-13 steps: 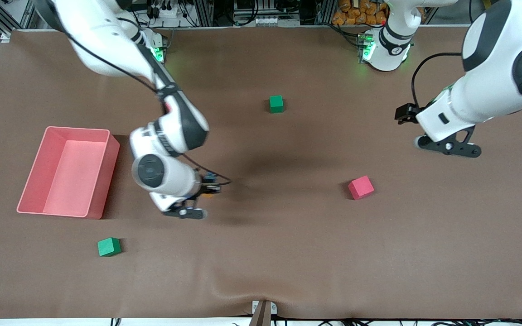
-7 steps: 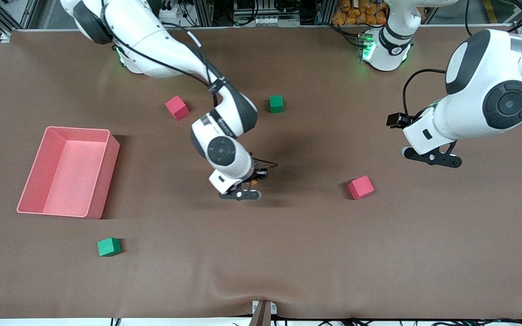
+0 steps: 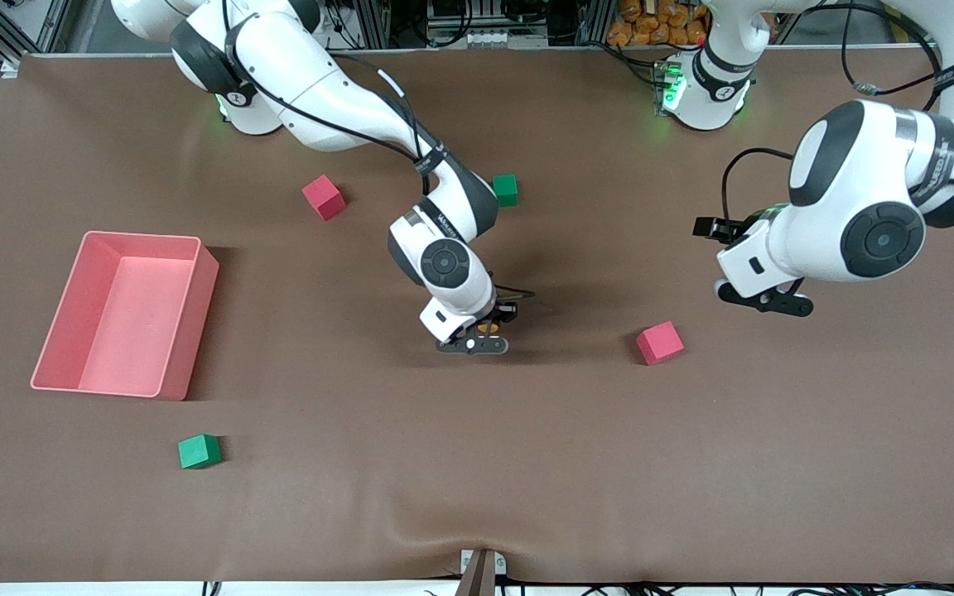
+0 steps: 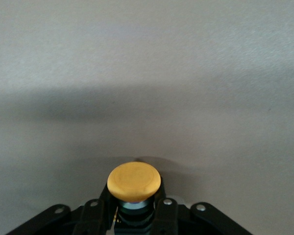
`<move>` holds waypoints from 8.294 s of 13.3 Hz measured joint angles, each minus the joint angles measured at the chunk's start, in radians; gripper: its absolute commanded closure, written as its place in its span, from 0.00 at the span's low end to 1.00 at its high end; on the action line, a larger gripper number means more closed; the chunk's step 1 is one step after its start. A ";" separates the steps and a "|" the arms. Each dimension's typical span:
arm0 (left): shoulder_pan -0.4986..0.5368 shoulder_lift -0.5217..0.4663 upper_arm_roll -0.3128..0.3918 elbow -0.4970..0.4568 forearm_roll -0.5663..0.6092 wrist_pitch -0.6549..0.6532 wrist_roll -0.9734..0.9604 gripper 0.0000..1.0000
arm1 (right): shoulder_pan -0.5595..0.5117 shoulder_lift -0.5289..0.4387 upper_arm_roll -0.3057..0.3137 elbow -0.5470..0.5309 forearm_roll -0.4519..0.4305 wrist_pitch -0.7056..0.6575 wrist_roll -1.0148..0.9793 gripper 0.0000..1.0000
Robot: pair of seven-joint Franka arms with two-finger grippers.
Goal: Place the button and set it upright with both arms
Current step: 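Bring the button toward the left gripper with the right gripper, then grasp the button with the left gripper while the right gripper releases, then carry the button with the left gripper to the table middle, then lower the button upright onto the table and open the left gripper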
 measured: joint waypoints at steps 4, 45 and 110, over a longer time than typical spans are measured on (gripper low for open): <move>-0.003 0.033 0.000 -0.005 -0.016 0.000 -0.014 0.00 | 0.010 -0.002 -0.024 0.039 -0.007 -0.001 0.013 0.00; -0.517 0.678 0.014 0.399 -0.127 0.560 -0.526 0.35 | -0.680 -0.982 -0.051 -0.230 -0.133 -0.821 -0.540 0.00; -0.884 0.781 0.184 0.331 1.687 0.961 -2.103 0.00 | -0.677 -0.982 -0.066 -0.223 -0.149 -0.825 -0.648 0.00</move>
